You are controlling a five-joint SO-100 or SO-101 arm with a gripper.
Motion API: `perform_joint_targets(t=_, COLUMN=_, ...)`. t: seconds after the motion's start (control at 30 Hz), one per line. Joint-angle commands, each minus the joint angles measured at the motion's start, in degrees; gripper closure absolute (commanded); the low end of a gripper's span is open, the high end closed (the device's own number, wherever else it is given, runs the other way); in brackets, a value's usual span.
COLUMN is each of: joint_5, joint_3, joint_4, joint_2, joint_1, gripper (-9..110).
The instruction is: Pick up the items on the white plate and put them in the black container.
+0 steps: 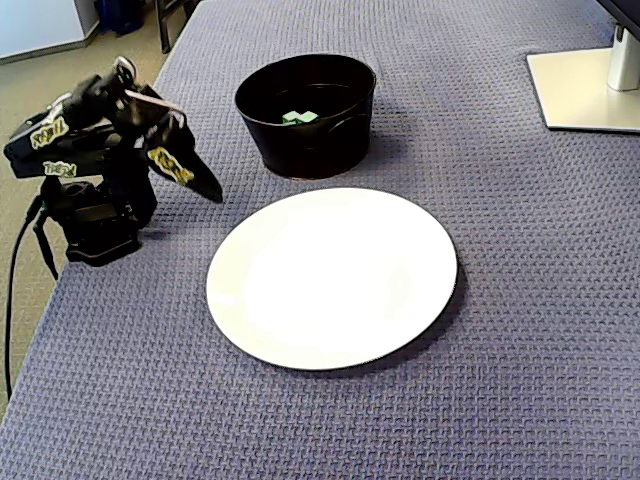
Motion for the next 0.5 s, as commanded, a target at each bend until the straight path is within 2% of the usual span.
perform_joint_targets(t=0.0, joint_5=3.87, joint_3=4.13, joint_4=1.14, joint_2=1.23, joint_1=0.26, gripper=101)
perform_joint_targets(t=0.1, joint_5=6.94, joint_3=4.13, joint_4=6.15, joint_2=1.41, joint_1=-1.76, gripper=101)
perform_joint_targets(t=0.3, joint_5=6.68, joint_3=4.13, joint_4=21.97, joint_2=1.41, joint_1=-1.49, gripper=99)
perform_joint_targets(t=0.33, joint_5=11.6, joint_3=4.13, joint_4=22.94, joint_2=1.41, joint_1=-1.67, gripper=97)
perform_joint_targets(t=0.47, joint_5=13.18, joint_3=4.13, joint_4=22.94, joint_2=1.41, joint_1=-1.85, gripper=95)
